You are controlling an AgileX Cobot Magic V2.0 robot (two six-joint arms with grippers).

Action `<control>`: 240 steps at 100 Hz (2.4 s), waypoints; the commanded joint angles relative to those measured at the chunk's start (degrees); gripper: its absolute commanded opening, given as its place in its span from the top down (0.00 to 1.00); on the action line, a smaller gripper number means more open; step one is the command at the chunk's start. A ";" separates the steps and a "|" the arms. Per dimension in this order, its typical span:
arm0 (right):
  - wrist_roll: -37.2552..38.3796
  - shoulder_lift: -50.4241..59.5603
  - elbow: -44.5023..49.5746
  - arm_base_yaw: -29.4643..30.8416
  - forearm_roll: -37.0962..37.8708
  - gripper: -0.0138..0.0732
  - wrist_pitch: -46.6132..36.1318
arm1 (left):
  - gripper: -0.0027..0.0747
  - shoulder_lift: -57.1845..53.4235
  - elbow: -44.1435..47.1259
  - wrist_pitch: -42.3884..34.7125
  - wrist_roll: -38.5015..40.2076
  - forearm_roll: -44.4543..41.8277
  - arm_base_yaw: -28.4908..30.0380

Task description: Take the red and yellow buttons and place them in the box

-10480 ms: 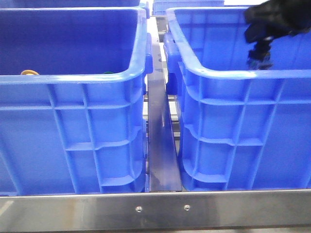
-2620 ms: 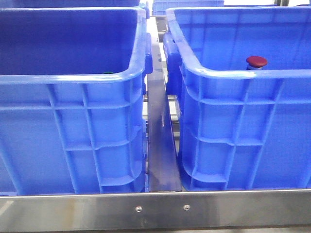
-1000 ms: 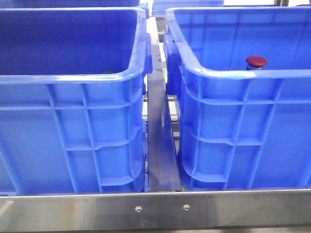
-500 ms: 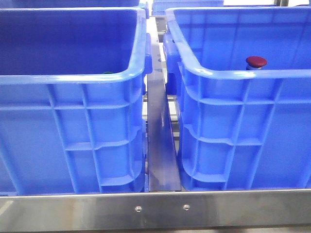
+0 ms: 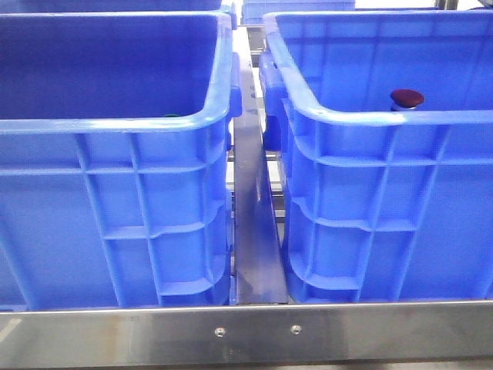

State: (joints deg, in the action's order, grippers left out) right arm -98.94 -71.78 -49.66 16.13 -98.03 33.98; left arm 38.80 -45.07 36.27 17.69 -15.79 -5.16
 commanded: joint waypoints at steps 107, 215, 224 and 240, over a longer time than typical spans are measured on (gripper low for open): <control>-17.12 -29.70 -12.76 0.32 -12.22 0.58 1.22 | 0.99 -0.23 -1.45 -4.48 0.40 -0.31 0.15; -9.69 -5.74 -1.48 -0.60 -12.17 0.20 -5.16 | 0.99 -0.23 -1.45 -4.05 0.40 -0.31 0.15; -9.69 0.35 1.68 -2.07 -12.11 0.20 -10.69 | 0.99 -0.23 -1.45 -4.05 0.40 -0.31 0.15; -9.69 10.55 6.04 -6.12 -12.11 0.20 -19.51 | 0.99 -0.23 -1.45 -4.05 0.40 -0.31 0.15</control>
State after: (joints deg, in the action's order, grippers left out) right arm -108.81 -67.23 -44.07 11.92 -103.41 17.45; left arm 38.80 -45.07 36.08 17.69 -15.70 -5.16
